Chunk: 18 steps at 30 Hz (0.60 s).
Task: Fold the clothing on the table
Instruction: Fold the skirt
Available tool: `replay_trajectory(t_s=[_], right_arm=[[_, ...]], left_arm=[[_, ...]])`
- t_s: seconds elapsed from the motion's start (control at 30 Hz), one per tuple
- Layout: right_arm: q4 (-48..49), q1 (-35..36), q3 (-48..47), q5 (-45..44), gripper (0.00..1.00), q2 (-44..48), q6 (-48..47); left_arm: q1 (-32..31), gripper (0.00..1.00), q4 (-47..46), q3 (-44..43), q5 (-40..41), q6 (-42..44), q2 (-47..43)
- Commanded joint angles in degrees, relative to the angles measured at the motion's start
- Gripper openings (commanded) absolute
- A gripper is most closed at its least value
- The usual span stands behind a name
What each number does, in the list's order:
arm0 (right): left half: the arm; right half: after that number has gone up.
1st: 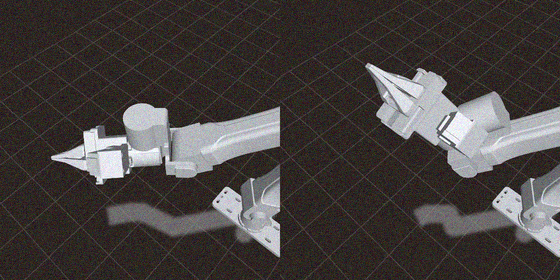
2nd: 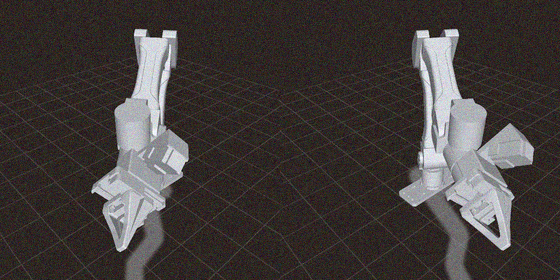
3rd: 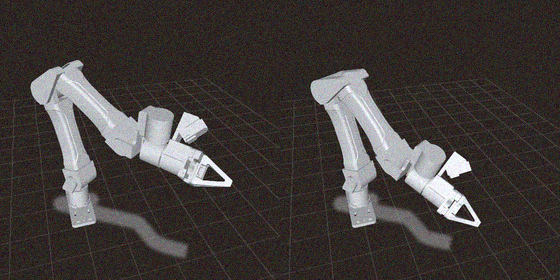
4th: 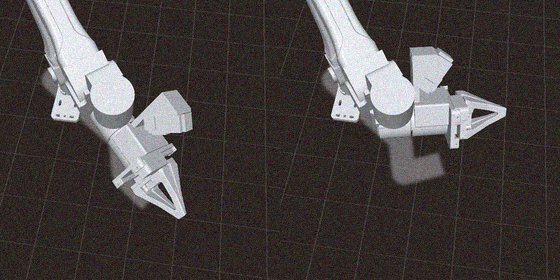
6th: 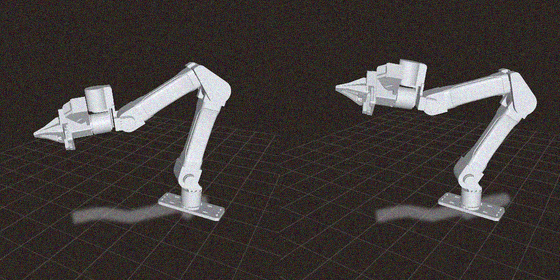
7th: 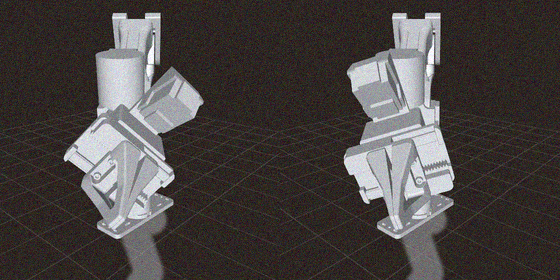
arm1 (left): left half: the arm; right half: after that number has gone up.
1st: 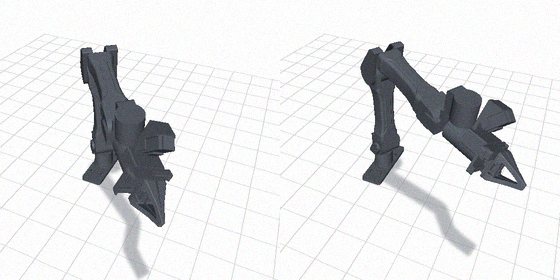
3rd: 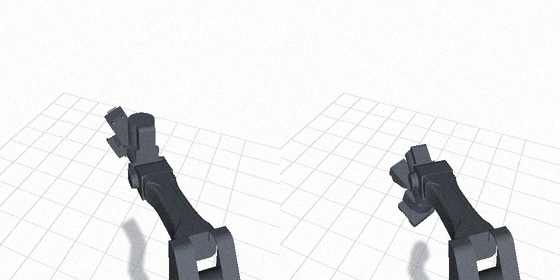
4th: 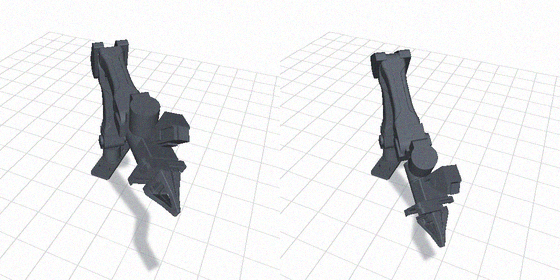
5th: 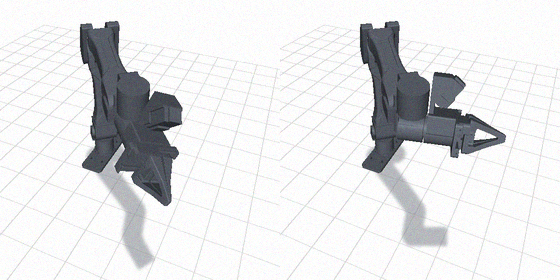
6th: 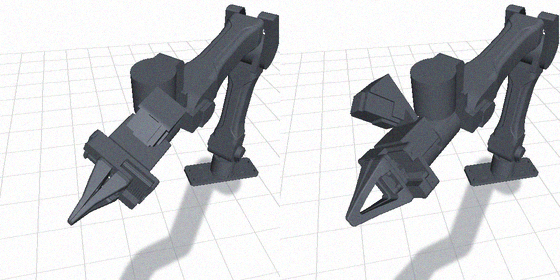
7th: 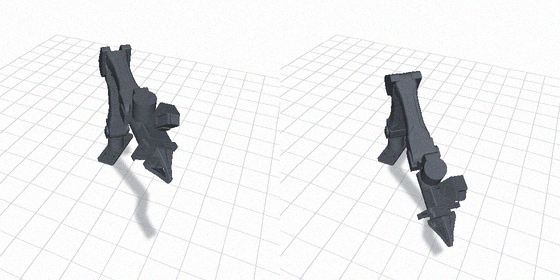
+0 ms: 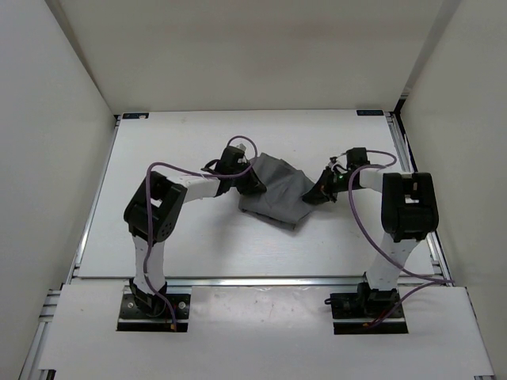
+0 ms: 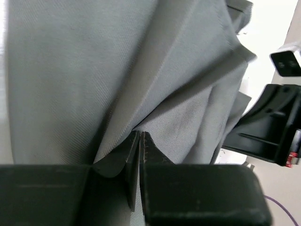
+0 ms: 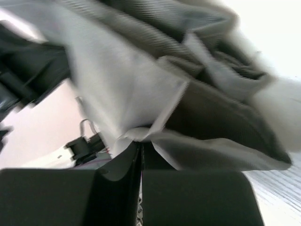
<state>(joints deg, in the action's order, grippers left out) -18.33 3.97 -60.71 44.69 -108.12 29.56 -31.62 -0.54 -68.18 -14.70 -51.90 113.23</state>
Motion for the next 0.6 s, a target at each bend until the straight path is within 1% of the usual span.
replay_trajectory(t_s=[0.0, 0.03, 0.1, 0.13, 0.17, 0.2, 0.23, 0.27, 0.33, 0.4, 0.57], right_arm=[[9.09, -3.08, 1.47, 10.06, 0.00, 6.14, 1.90], [7.62, -3.70, 1.03, 9.81, 0.00, 8.08, 0.77], [4.20, -6.94, 0.07, 8.85, 0.00, 16.23, -1.69], [2.09, -7.56, 0.06, 7.62, 0.00, 18.53, -2.66], [0.15, -9.31, 0.32, 6.74, 0.03, 22.64, -3.54], [-0.65, -10.98, 0.94, 6.21, 0.04, 26.51, -4.33], [-2.31, -11.69, 2.07, 5.77, 0.08, 27.86, -5.21], [-4.50, -12.75, 3.39, 5.24, 0.10, 30.83, -6.35], [-6.88, -13.55, 5.06, 3.49, 0.13, 34.71, -8.19], [-8.56, -13.64, 9.44, 2.25, 0.14, 36.82, -8.91], [-8.57, -15.48, 18.68, 2.07, 0.13, 39.82, -8.47]], left_arm=[[2.08, 0.13, -2.27, -0.72, -3.92, -1.44, -0.90], [2.17, 0.15, -2.80, -1.51, -4.02, -1.10, -2.82], [2.78, 0.29, 0.00, -4.40, -3.59, 2.66, -6.33], [2.87, 0.34, 4.36, -6.68, -2.28, 4.07, -8.88], [3.57, 0.49, 8.23, -8.01, -0.70, 6.17, -11.25], [4.27, 0.71, 9.92, -8.02, 0.45, 7.85, -12.58], [4.63, 0.87, 13.07, -7.50, 0.98, 8.30, -15.03], [5.85, 0.99, 15.80, -6.27, 1.68, 8.74, -17.75], [7.79, 0.99, 18.89, -2.67, 2.30, 10.15, -21.71], [8.85, 0.99, 23.45, 2.15, 4.93, 13.39, -26.03], [9.73, 0.99, 33.56, 11.39, 11.79, 20.07, -37.97]])
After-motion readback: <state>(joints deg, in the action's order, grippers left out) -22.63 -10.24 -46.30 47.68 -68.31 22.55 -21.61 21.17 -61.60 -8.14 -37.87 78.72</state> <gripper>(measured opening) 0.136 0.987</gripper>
